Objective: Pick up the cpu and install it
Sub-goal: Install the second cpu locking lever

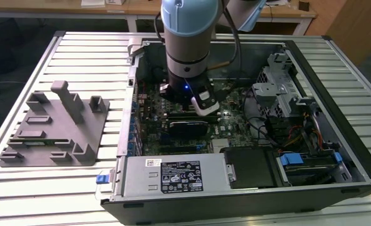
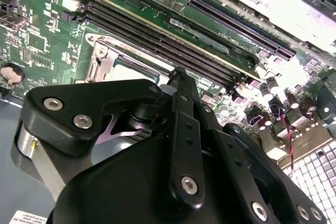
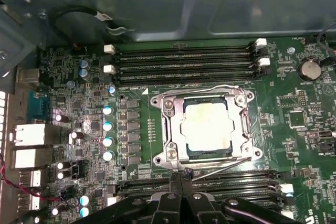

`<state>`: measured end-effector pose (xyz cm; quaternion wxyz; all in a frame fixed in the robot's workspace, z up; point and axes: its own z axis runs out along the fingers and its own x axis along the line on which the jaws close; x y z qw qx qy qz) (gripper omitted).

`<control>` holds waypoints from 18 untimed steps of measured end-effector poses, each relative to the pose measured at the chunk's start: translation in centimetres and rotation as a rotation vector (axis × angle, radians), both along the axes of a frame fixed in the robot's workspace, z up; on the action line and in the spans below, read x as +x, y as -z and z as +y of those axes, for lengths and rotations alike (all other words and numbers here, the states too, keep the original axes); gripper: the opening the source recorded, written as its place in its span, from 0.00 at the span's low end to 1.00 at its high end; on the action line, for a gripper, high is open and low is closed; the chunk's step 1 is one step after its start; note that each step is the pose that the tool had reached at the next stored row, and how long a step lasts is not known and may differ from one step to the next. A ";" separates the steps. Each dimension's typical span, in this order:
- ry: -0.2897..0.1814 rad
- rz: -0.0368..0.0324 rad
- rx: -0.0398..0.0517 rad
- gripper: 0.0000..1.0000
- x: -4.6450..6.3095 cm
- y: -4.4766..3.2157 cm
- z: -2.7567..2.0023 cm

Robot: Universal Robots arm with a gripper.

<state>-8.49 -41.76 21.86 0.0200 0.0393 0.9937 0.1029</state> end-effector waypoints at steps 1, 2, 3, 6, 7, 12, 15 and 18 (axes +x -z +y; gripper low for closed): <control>0.000 0.0000 0.0004 0.11 0.0 0.07 -0.02; 0.000 0.0002 0.0012 0.11 -0.1 0.13 -0.06; 0.000 0.0003 0.0028 0.11 -0.1 0.18 -0.09; 0.000 0.0006 0.0096 0.11 -0.3 0.32 -0.19; 0.000 0.0006 0.0108 0.11 -0.4 0.35 -0.23; 0.000 0.0006 0.0165 0.11 -0.6 0.62 -0.32; 0.000 0.0006 0.0192 0.11 -0.7 0.82 -0.35; 0.000 0.0008 0.0241 0.11 -0.8 0.93 -0.36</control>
